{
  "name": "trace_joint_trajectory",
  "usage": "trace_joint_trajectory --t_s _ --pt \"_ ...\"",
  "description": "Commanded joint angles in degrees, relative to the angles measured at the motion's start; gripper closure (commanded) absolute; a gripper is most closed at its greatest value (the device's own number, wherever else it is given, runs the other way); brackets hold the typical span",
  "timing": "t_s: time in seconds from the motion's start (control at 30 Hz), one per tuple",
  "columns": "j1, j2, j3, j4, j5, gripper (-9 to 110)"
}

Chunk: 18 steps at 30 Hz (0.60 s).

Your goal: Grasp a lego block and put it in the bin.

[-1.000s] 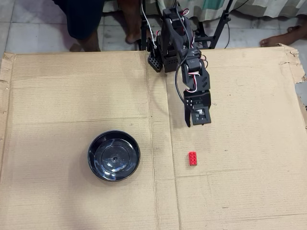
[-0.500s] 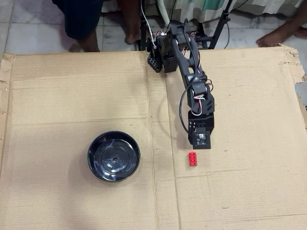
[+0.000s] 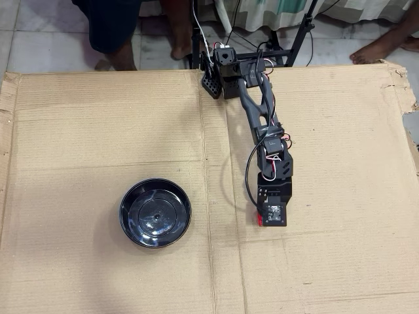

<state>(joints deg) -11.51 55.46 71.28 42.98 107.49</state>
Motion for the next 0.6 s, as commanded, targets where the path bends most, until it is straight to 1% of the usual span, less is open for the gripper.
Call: trace_joint_trajectory --t_s 0.0,0.17,0.57 --pt "1.41 -0.62 -4.57 -0.88 -0.44 83" --pt "2.55 -3.08 -6.24 -0.88 -0.62 83" --pt "2.46 -2.9 -2.46 -0.09 -0.62 84"
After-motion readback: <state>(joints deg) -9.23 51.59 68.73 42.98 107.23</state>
